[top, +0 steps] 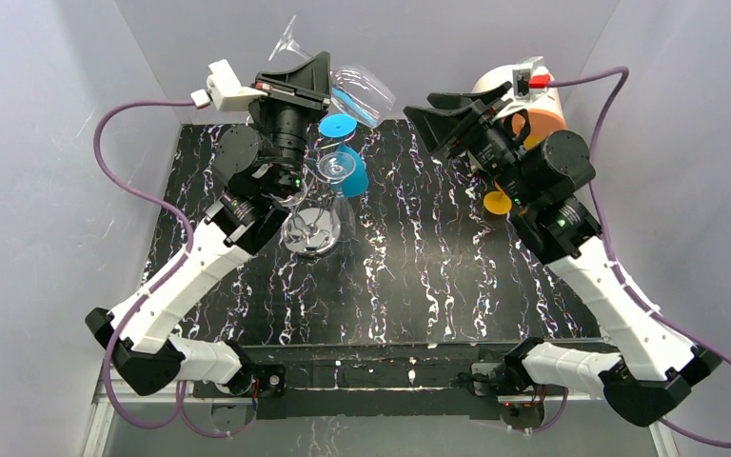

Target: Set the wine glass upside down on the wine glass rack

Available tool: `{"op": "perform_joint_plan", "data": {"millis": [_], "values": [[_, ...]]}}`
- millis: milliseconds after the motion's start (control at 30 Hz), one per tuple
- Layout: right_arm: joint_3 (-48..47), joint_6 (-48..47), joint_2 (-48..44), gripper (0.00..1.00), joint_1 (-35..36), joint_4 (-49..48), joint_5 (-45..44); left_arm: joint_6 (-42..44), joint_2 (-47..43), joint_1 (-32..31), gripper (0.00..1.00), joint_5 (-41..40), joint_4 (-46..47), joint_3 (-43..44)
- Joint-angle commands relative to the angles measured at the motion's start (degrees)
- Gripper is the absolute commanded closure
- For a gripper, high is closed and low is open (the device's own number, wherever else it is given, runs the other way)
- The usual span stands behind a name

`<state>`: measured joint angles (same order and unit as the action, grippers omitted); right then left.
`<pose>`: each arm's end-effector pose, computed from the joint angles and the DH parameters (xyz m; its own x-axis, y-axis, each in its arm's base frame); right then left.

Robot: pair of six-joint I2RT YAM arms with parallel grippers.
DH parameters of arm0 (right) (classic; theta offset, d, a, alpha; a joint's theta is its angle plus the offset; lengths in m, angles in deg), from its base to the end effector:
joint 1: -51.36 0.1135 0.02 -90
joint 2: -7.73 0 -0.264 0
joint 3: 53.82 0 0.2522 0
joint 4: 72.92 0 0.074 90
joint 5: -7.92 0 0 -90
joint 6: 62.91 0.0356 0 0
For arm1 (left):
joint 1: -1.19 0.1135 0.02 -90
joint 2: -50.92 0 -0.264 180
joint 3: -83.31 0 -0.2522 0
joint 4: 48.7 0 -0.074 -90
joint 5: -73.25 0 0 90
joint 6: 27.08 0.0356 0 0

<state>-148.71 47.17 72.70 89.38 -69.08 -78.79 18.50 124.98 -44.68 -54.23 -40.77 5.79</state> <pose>0.1762 0.1404 0.5267 0.1002 0.5135 -0.8522 -0.7346 0.6159 0.2847 0.1908 -0.1655 0.5480 0.1349 -0.9368 -0.3228 0.4520 0.3481 -0.8213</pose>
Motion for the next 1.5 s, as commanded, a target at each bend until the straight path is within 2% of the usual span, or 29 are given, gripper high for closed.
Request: {"op": "perform_joint_plan", "data": {"millis": [0,100,200,467,533,600,833,900,1167,1300,1467], "values": [[1.8,-0.7,-4.6,0.30,0.4,1.4,-6.2,20.7,-0.1,0.1,1.00,4.2,7.7,4.9],[2.8,-1.4,-6.4,0.29,0.4,3.5,-8.0,30.6,0.5,0.1,1.00,7.1,6.7,7.0],[1.9,-2.2,-7.3,0.27,0.3,5.6,-10.2,37.6,2.3,0.2,1.00,7.7,1.9,11.7],[-0.6,-3.5,-7.7,0.23,0.4,9.8,-12.1,53.5,12.1,1.5,1.00,3.1,-12.6,26.7],[-0.2,-3.3,-7.8,0.23,0.3,9.8,-12.7,54.1,14.9,4.6,1.00,3.3,-16.8,30.8],[-0.2,-3.2,-7.4,0.22,0.4,9.8,-13.3,50.8,16.7,9.9,1.00,6.1,-19.4,32.1],[-4.4,-6.0,-2.3,0.22,0.3,12.0,-13.5,44.8,18.7,25.3,1.00,15.2,-21.2,33.0],[-3.6,-7.3,-1.8,0.22,0.3,10.9,-13.1,42.7,17.8,29.8,1.00,16.9,-21.1,30.4],[-3.9,-7.6,0.8,0.22,0.3,11.9,-12.7,32.6,8.5,46.7,1.00,29.1,-15.0,9.6],[-4.1,-8.5,1.1,0.22,0.4,13.7,-14.0,27.6,3.9,54.4,1.00,37.1,-6.0,-2.6],[-3.6,-10.5,1.3,0.22,0.3,14.4,-16.7,20.6,1.5,62.7,1.00,53.4,6.8,-13.8]]}}
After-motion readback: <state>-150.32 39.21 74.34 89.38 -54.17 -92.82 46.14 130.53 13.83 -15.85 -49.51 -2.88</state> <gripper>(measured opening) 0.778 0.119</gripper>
